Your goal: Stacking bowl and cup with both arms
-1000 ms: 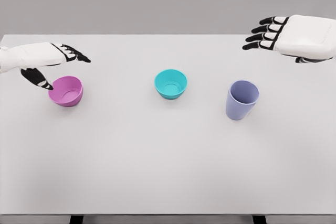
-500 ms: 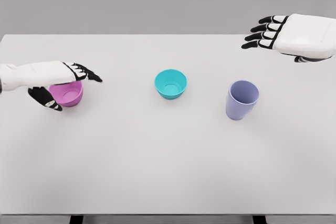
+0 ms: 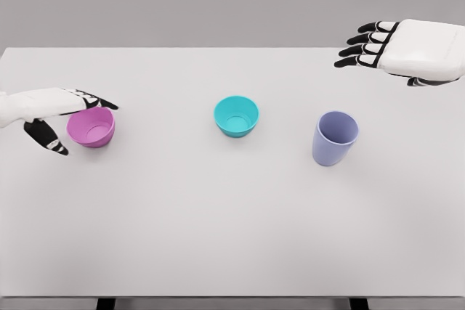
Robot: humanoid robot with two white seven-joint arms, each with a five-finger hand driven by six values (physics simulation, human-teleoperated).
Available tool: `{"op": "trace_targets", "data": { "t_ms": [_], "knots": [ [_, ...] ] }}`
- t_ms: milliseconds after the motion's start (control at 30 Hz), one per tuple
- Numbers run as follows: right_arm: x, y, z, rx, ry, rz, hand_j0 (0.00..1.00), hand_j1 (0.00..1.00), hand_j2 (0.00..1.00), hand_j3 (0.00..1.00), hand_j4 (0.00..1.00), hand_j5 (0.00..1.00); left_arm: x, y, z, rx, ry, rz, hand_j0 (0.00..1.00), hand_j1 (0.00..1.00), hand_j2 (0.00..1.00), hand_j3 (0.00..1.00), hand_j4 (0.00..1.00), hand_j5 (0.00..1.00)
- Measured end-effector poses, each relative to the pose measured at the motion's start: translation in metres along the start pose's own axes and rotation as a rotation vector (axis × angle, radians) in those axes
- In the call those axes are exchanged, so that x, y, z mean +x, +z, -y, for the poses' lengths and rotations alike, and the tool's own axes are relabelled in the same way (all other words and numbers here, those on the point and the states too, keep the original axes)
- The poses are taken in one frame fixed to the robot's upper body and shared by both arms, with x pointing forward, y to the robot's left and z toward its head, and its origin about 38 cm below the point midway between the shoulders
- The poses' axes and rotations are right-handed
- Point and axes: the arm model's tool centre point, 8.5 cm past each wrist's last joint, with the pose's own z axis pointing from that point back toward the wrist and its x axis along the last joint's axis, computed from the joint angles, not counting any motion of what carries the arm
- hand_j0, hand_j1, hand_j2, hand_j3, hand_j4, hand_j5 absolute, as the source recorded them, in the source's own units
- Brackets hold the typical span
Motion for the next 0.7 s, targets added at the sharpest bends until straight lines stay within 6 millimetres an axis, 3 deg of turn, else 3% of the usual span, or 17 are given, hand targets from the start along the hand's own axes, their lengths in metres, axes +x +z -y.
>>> {"op": "trace_targets", "data": {
  "t_ms": [300,700],
  "knots": [
    [0.0,0.0,0.0,0.0,-0.001,0.0,1.0,1.0,1.0,1.0,1.0,1.0,-0.008,-0.004,0.0,0.001,0.002,-0.03,1.0,1.0,1.0,1.0,1.0,1.0],
    [0.0,-0.001,0.0,-0.002,-0.001,0.001,1.0,1.0,1.0,1.0,1.0,1.0,-0.017,-0.023,0.006,-0.002,0.016,-0.049,1.0,1.0,1.0,1.0,1.0,1.0]
  ]
}}
